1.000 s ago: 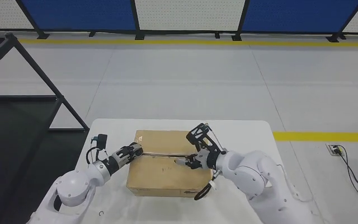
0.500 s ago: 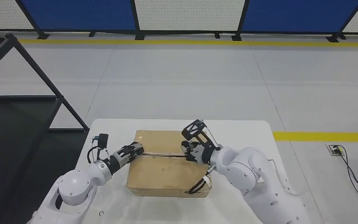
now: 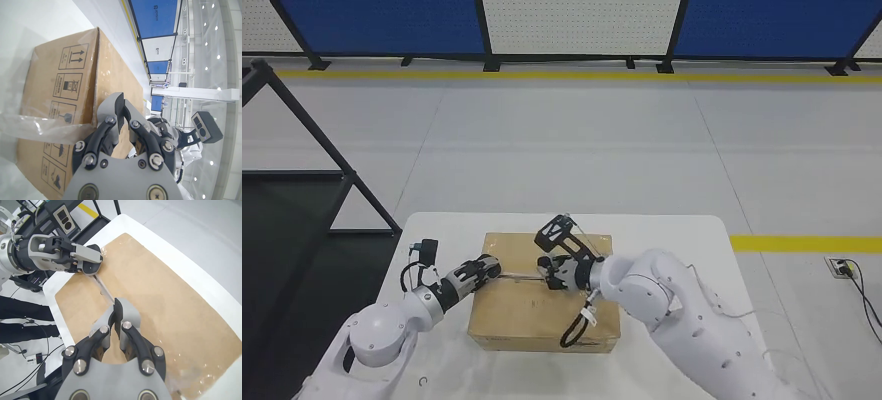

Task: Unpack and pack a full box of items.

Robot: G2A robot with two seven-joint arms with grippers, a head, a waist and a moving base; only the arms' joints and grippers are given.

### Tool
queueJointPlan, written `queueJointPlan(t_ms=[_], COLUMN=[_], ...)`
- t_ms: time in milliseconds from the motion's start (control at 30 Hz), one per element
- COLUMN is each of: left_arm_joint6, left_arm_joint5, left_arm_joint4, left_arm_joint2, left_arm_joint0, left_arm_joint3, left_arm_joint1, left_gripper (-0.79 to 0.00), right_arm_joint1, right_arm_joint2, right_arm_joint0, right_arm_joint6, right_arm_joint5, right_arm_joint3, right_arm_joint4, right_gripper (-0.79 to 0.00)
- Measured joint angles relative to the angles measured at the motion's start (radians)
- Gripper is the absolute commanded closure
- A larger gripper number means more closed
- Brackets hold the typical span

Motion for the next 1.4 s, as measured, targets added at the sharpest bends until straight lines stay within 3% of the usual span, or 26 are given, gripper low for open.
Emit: queueJointPlan(t_ms=[300, 700, 967, 1400], left_arm_joint6=[-0.009, -0.022, -0.024, -0.017], left_arm_joint5=[-0.003, -0.009, -0.006, 0.000], left_arm_joint4=[0.007, 0.009, 0.015, 0.022], left_arm_joint2=[-0.007, -0.006, 0.010, 0.032], left_arm_joint0=[-0.005, -0.012, -0.020, -0.031], left_arm_joint3=[0.012, 0.022, 0.027, 0.032], left_arm_joint1=[-0.001, -0.004, -0.009, -0.016], left_gripper=[0.000, 0.000, 0.000, 0.000], right_arm_joint1=[-0.072, -0.136, -0.124, -0.061], right_arm_joint2=[-0.127, -0.168, -0.127, 0.006], right_arm_joint0=[0.122, 0.198, 0.169, 0.048], right_arm_joint6=[0.001, 0.068, 0.094, 0.176], right_arm_joint5=[-0.052, -0.063, -0.014, 0.093], right_arm_joint3=[0.150, 0.346, 0.319, 0.138], right_arm_joint4=[0.055, 0.184, 0.167, 0.077], right_gripper=[0.000, 0.000, 0.000, 0.000])
